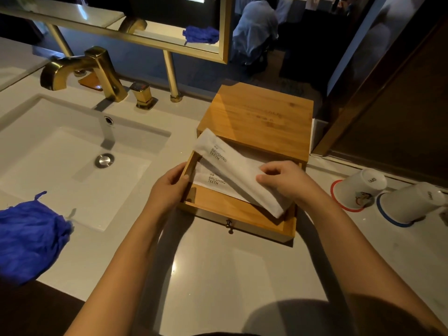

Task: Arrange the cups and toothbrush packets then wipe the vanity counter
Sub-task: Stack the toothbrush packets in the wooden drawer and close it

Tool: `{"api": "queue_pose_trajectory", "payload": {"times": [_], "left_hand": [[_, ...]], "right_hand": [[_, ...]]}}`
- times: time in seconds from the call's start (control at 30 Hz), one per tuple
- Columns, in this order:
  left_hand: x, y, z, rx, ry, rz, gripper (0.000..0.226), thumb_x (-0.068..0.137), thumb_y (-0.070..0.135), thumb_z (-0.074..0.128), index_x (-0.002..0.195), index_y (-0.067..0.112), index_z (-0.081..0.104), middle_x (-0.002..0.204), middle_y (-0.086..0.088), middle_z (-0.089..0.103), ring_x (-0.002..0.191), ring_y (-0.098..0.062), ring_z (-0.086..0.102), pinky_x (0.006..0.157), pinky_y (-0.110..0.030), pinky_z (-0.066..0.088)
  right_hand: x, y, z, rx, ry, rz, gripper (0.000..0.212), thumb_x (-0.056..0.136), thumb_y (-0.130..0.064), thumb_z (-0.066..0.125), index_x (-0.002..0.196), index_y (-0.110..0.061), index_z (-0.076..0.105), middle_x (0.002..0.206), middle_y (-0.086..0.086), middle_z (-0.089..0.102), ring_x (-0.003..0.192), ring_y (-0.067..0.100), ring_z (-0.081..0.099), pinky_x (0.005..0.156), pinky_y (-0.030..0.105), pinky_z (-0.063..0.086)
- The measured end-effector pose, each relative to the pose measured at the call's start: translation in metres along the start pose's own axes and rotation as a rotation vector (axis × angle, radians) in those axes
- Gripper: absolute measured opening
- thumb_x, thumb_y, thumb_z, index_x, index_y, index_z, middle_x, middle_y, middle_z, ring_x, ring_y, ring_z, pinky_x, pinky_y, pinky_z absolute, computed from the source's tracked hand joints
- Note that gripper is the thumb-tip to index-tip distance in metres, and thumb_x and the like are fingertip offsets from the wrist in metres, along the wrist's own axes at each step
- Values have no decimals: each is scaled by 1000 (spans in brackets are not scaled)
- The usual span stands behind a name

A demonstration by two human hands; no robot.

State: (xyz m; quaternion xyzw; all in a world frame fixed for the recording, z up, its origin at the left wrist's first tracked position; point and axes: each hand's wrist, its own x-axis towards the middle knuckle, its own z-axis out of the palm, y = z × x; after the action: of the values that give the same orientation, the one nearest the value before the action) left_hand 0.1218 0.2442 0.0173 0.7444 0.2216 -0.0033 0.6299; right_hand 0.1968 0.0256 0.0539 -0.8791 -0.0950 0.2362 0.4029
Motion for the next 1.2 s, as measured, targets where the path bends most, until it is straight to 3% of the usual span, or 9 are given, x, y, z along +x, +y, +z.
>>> {"api": "queue_pose_trajectory", "payload": {"times": [0.17,0.23,0.33,0.57,0.87,1.0,1.2], "left_hand": [[-1,1,1,-59,-11,8,29,95,25,44,98,50,57,94,18,62,94,-9,58,76,-26,48],[-1,0,0,-76,-11,7,26,95,28,44,96,50,57,92,20,62,91,-6,57,76,-25,48],[0,-2,-1,-72,-4,-19,25,96,30,42,100,50,58,100,20,63,104,-10,57,88,-31,47],[1,-2,-1,-112,1,-17,33,95,23,44,92,48,65,106,11,70,105,-11,63,91,-35,51],[2,-2,1,-132,6,1,31,95,23,44,90,48,62,99,16,67,102,-8,62,85,-31,51],[2,-4,-1,-133,-2,-6,30,95,24,45,89,47,63,100,14,68,104,-14,62,93,-40,51],[4,-5,-2,-131,-10,-16,29,95,24,44,92,45,64,104,9,69,104,-16,63,94,-44,51]], "right_hand": [[-3,10,7,-121,-77,-6,35,88,-16,59,123,-19,59,109,-1,60,93,10,53,68,12,41],[-2,11,7,-162,-144,8,33,89,-14,58,122,-16,60,116,3,63,98,13,55,74,17,45],[1,9,10,-217,-168,43,31,90,-10,55,120,-14,62,120,2,62,98,14,55,83,26,46],[6,7,29,-377,-183,43,32,89,-5,54,119,-10,64,124,5,63,101,18,56,78,23,41],[-4,19,56,-515,199,-4,14,88,-11,56,94,-15,67,103,4,63,92,21,56,73,32,49],[-3,24,64,-488,277,-3,14,89,-10,56,95,-13,67,103,5,64,98,20,52,71,27,38],[-1,27,66,-455,321,31,14,88,-8,56,95,-14,68,103,5,63,100,20,52,71,27,39]]}}
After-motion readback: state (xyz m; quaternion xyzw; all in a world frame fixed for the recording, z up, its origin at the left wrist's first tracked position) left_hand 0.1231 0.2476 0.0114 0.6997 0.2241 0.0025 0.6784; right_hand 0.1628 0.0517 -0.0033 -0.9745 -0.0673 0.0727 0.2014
